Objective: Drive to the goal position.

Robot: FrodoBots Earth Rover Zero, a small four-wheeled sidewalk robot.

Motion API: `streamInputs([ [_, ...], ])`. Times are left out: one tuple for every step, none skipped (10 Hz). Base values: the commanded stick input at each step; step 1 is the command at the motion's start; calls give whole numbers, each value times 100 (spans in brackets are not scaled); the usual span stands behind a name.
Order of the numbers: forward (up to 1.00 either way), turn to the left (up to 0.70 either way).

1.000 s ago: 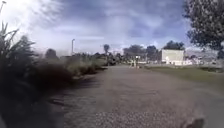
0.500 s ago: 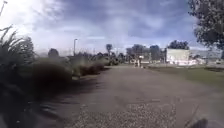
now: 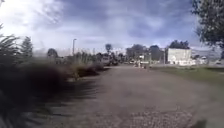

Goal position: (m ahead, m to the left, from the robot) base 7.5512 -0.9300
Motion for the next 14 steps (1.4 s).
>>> streamInputs([
  [70,-23],
  [70,-23],
  [70,-23],
  [70,-20],
  [70,-18],
  [70,-8],
  [70,-16],
  [70,-24],
  [70,-24],
  [70,-24],
  [70,-22],
  [70,-22],
  [70,-22],
  [70,-23],
])
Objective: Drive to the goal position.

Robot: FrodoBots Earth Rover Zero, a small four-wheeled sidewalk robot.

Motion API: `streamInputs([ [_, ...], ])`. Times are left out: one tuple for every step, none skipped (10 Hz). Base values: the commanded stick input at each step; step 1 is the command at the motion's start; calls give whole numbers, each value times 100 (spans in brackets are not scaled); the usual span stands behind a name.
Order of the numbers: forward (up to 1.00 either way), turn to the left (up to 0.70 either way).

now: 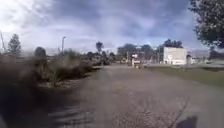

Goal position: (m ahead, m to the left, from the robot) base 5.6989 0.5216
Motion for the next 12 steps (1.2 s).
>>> streamInputs([
  [70,-23],
  [70,-25],
  [70,-25],
  [70,-25],
  [70,-25],
  [70,-25],
  [70,-25],
  [70,-25],
  [70,-23],
  [70,-19],
  [70,-3],
  [70,-1],
])
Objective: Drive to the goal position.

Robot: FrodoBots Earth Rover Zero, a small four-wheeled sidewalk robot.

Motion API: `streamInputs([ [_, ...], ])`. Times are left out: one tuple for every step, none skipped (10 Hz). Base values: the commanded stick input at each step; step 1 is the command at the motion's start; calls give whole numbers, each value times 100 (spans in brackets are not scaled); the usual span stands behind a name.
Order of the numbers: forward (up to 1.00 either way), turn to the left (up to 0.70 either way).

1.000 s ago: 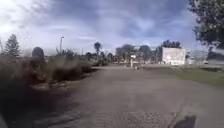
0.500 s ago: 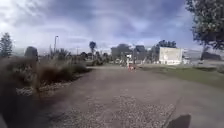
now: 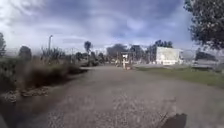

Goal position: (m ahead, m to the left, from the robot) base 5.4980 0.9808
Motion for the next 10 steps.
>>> streamInputs([
  [70,1],
  [70,0],
  [70,0],
  [70,0],
  [70,-2],
  [70,-3],
  [70,-7],
  [70,-12],
  [70,-20],
  [70,-19],
])
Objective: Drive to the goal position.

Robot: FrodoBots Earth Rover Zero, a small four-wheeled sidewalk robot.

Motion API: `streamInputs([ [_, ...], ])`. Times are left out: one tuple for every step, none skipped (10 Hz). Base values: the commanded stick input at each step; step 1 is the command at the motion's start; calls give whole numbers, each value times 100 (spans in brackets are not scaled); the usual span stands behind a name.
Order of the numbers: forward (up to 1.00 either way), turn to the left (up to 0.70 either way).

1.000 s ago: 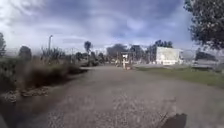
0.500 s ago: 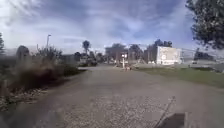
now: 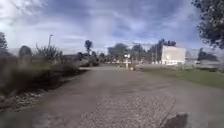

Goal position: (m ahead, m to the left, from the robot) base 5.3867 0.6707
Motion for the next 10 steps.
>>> streamInputs([
  [70,-18],
  [70,-15],
  [70,-14],
  [70,-10],
  [70,-5],
  [70,0],
  [70,0],
  [70,0],
  [70,0],
  [70,0],
])
